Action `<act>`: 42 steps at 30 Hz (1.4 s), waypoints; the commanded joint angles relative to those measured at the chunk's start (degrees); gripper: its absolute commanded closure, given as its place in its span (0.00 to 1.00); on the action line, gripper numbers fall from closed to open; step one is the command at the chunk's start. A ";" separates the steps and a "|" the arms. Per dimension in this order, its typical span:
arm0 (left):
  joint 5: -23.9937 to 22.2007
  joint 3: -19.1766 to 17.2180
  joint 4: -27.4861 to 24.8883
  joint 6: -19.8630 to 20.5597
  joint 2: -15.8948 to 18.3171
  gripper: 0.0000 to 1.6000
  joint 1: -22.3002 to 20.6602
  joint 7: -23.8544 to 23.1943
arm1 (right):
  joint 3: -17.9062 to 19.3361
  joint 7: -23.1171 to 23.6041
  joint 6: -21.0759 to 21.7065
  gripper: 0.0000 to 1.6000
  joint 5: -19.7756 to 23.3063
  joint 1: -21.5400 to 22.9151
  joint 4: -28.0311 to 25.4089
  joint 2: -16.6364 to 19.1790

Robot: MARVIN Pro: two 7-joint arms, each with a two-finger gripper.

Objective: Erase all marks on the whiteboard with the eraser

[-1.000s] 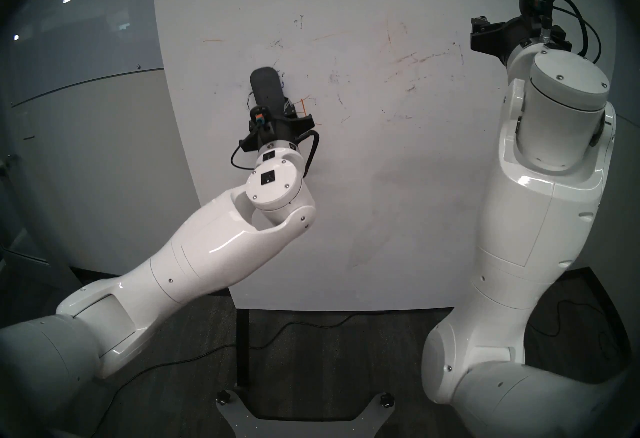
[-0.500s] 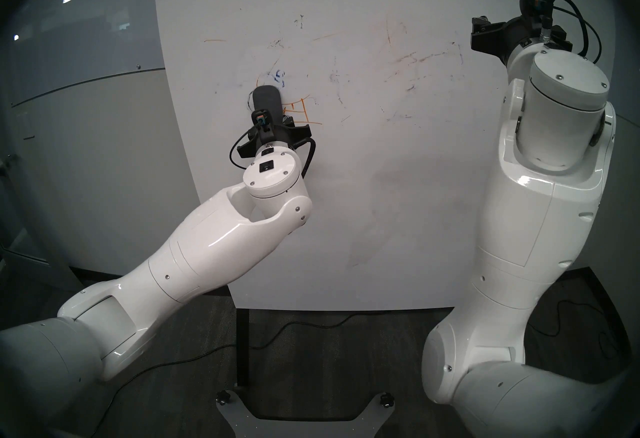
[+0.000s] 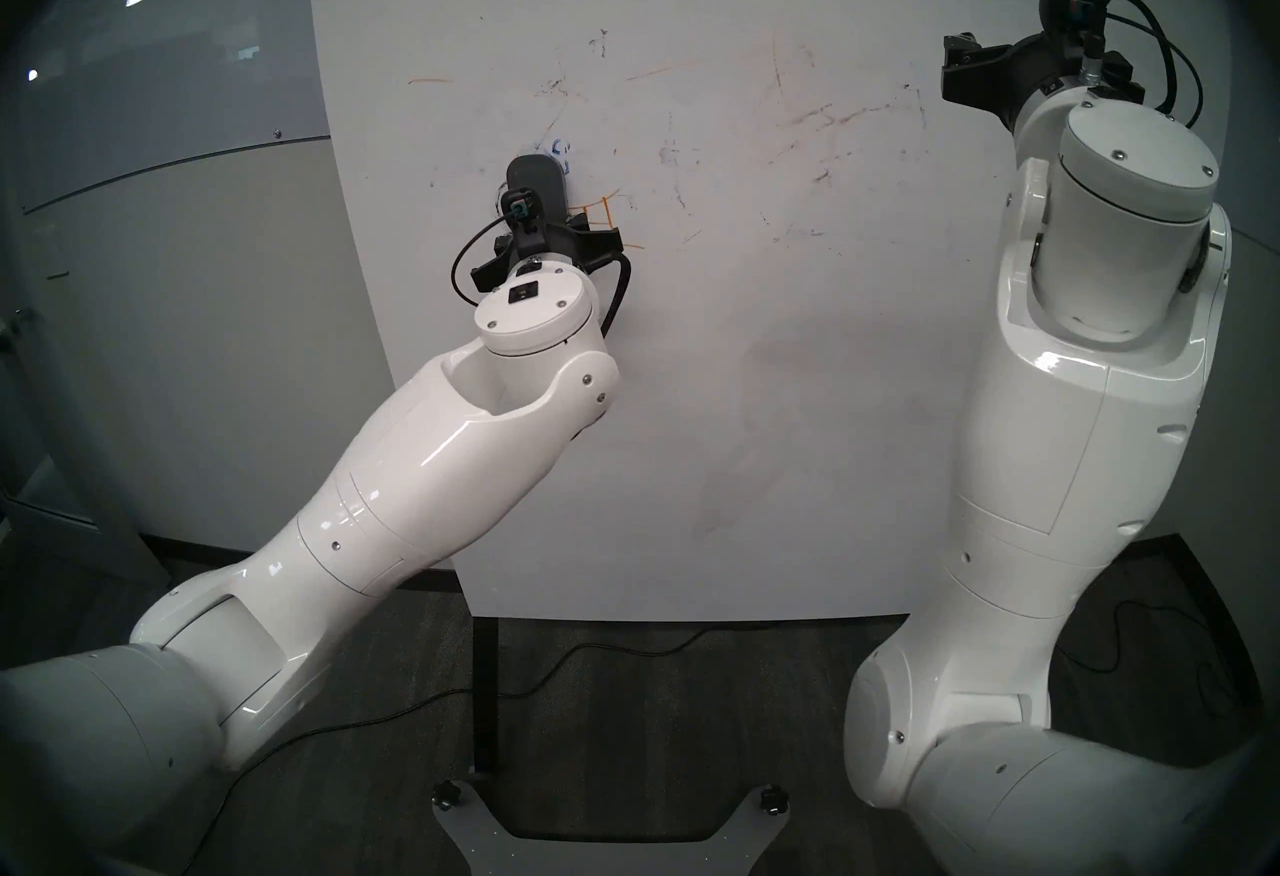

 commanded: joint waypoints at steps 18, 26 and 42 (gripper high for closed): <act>10.00 -7.07 0.36 1.36 -2.33 1.00 -5.26 -8.10 | -0.20 -0.29 -0.09 0.00 0.26 0.45 -0.53 0.14; 12.47 -9.49 -1.09 1.91 -2.43 1.00 -4.60 -9.73 | -0.22 -0.42 -0.09 0.00 0.40 0.41 -0.50 0.22; 15.37 -12.15 2.89 2.90 -3.18 1.00 -2.91 -13.43 | -0.31 -0.64 -0.03 0.00 0.62 0.44 -0.57 0.34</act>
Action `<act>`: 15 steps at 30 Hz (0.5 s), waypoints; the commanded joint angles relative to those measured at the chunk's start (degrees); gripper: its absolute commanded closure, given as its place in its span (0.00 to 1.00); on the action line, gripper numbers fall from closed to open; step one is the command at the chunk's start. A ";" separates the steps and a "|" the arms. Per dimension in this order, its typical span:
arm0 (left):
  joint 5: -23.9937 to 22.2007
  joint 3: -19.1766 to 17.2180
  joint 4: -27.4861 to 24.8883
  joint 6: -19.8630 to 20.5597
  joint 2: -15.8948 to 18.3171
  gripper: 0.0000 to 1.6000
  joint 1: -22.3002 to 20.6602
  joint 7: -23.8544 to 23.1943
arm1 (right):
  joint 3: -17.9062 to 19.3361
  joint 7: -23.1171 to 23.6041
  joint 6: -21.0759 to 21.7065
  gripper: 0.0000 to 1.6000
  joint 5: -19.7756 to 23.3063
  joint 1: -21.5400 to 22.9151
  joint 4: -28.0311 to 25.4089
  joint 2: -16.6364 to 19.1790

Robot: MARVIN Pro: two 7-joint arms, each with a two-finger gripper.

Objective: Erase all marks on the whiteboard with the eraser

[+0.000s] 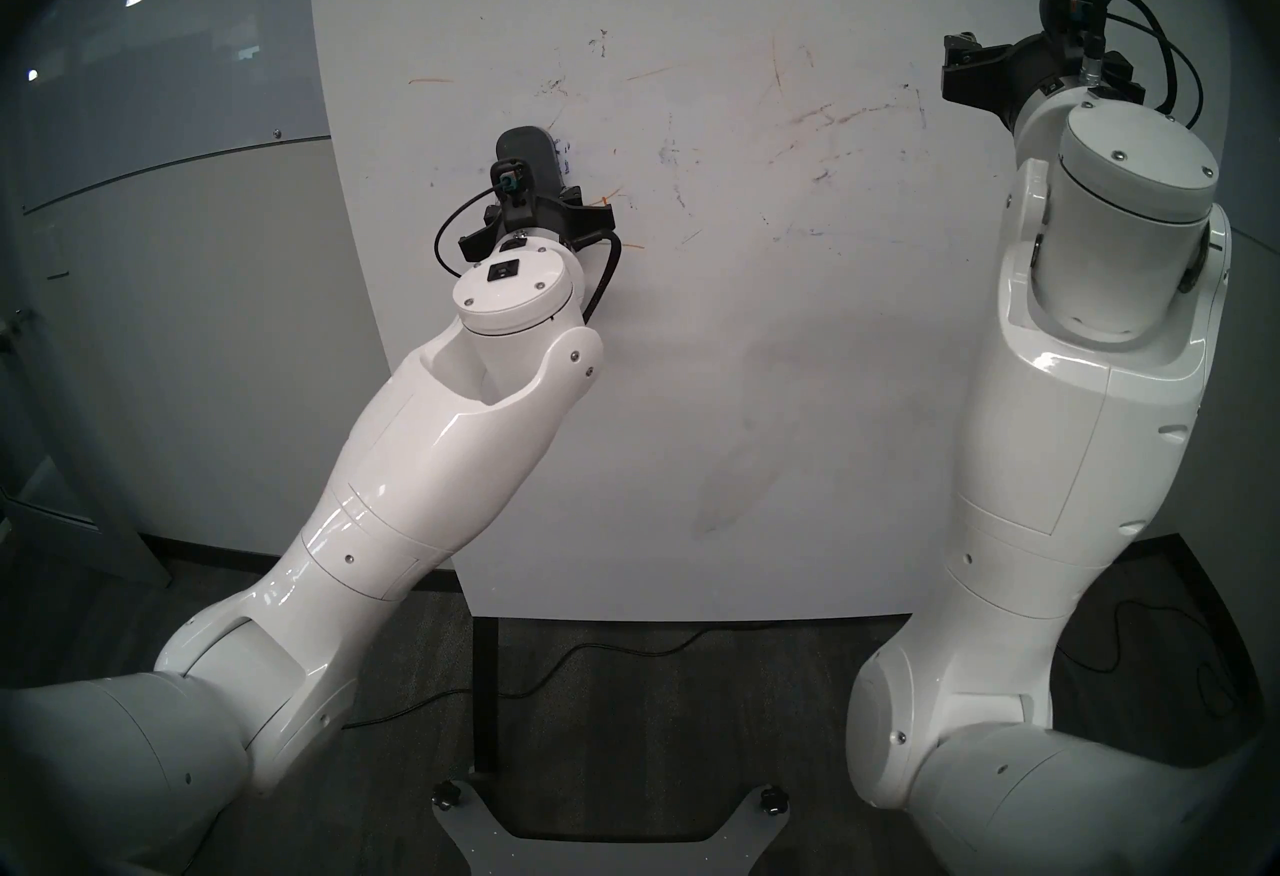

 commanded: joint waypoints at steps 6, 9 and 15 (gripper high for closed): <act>3.87 -3.27 7.57 -4.18 1.45 1.00 -5.62 -2.11 | -0.24 -0.10 0.07 0.00 0.05 0.55 -0.60 0.09; 4.10 -2.85 8.58 -5.10 1.38 1.00 -4.98 -2.15 | -0.25 -0.12 0.11 0.00 0.06 0.55 -0.61 0.11; 4.56 -1.47 10.58 -7.12 1.41 1.00 -3.11 -2.37 | -0.30 -0.21 0.21 0.00 0.14 0.57 -0.63 0.17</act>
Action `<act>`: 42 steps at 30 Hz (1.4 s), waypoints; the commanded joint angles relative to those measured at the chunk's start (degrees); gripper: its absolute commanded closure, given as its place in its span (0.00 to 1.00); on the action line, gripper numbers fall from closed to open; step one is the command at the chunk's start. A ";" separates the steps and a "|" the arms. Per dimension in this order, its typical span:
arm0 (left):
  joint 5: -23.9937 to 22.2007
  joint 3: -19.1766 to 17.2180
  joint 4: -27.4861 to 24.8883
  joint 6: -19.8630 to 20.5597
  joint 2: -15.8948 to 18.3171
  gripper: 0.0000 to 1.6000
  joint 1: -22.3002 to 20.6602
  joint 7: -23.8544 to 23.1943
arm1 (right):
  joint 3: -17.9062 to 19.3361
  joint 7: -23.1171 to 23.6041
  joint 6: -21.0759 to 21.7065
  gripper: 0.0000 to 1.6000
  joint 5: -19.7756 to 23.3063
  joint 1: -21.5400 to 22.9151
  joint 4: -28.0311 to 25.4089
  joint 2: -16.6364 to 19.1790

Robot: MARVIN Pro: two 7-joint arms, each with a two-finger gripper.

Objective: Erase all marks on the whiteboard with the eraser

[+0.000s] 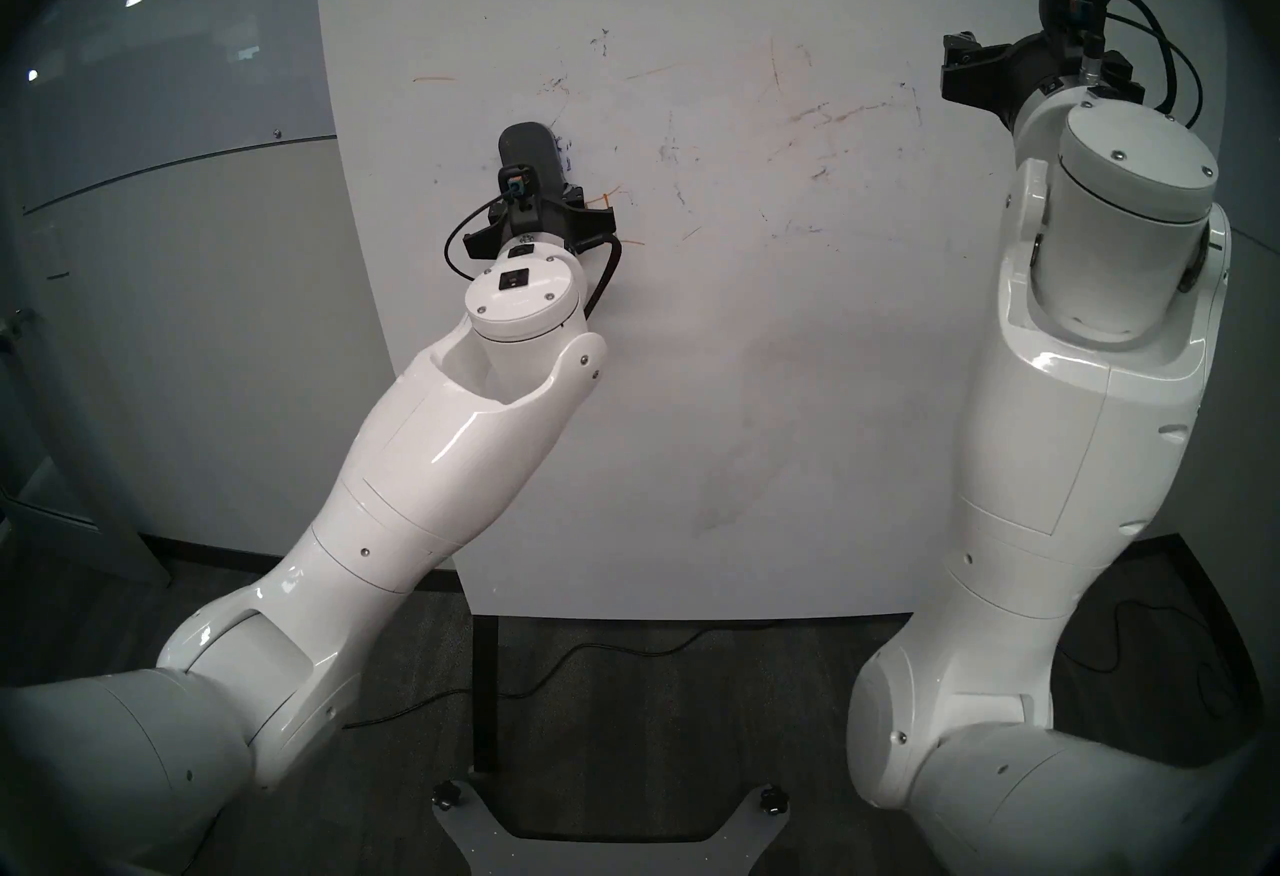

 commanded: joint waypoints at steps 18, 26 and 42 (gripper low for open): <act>-0.48 0.84 7.92 -3.72 -0.44 1.00 1.57 -0.22 | -0.21 -0.22 0.25 0.00 0.17 0.56 -0.60 0.21; -0.81 3.08 8.66 -3.48 -1.82 1.00 3.90 -0.21 | -0.22 -0.33 0.21 0.00 0.30 0.52 -0.57 0.28; -1.01 4.20 8.91 -3.98 -2.89 1.00 6.65 2.08 | -0.29 -0.52 0.35 0.00 0.54 0.53 -0.60 0.43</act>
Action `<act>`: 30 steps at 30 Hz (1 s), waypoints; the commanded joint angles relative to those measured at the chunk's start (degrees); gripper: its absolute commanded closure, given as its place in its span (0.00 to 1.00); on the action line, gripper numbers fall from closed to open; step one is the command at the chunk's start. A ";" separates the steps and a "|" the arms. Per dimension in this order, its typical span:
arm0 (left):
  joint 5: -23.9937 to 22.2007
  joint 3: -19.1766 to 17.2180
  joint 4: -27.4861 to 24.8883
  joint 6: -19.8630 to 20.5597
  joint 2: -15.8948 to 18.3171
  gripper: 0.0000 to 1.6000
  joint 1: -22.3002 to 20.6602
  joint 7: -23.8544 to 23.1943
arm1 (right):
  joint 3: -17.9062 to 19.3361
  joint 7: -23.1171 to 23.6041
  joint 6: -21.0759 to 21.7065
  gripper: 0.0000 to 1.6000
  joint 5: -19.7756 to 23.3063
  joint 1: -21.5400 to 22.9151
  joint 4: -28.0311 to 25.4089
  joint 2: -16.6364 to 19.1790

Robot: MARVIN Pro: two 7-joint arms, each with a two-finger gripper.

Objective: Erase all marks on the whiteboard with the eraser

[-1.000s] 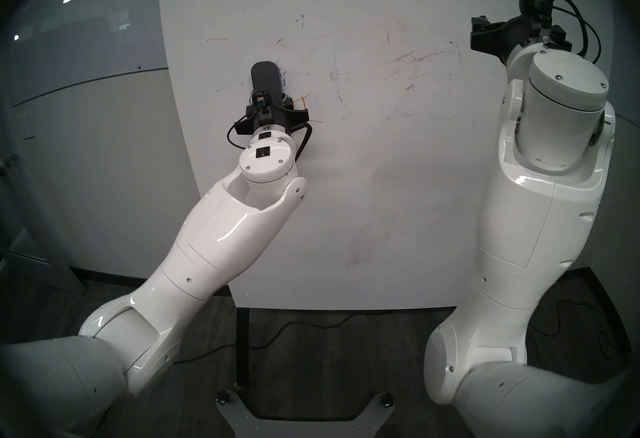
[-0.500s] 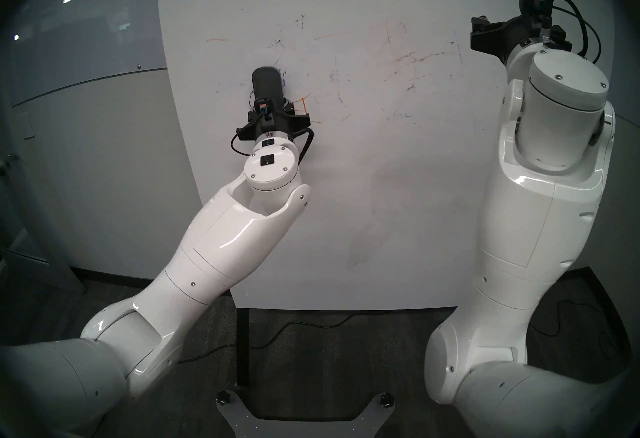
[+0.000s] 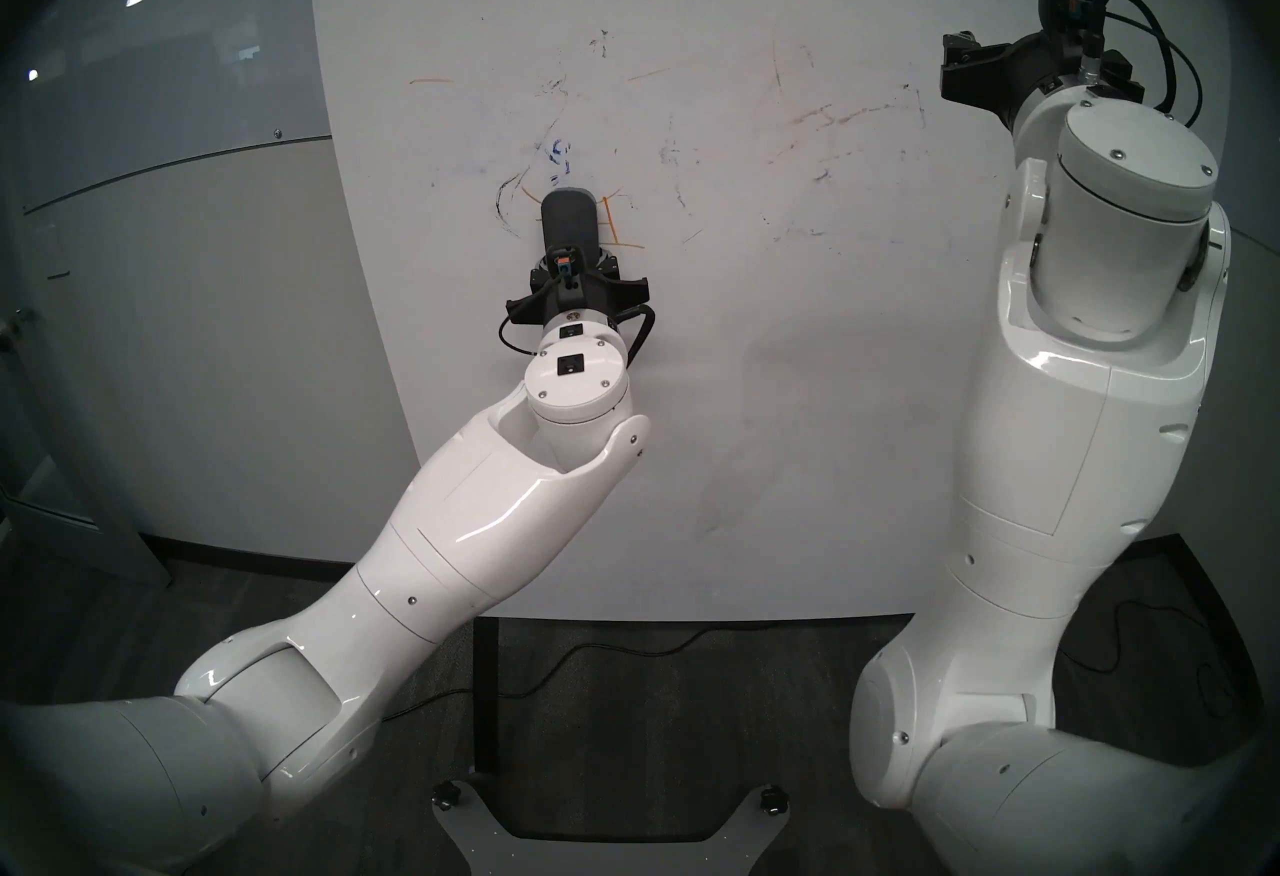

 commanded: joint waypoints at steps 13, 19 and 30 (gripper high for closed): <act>-0.03 -1.99 2.52 0.30 -0.02 1.00 -2.54 -0.36 | -0.15 -0.12 0.28 0.00 0.14 0.55 -0.62 0.20; 1.10 -1.85 2.02 0.99 0.03 1.00 -4.96 0.02 | -0.15 -0.20 0.24 0.00 0.23 0.52 -0.60 0.25; 2.27 -2.63 0.73 1.72 0.16 1.00 -6.98 -0.18 | -0.16 -0.34 0.18 0.00 0.41 0.48 -0.57 0.34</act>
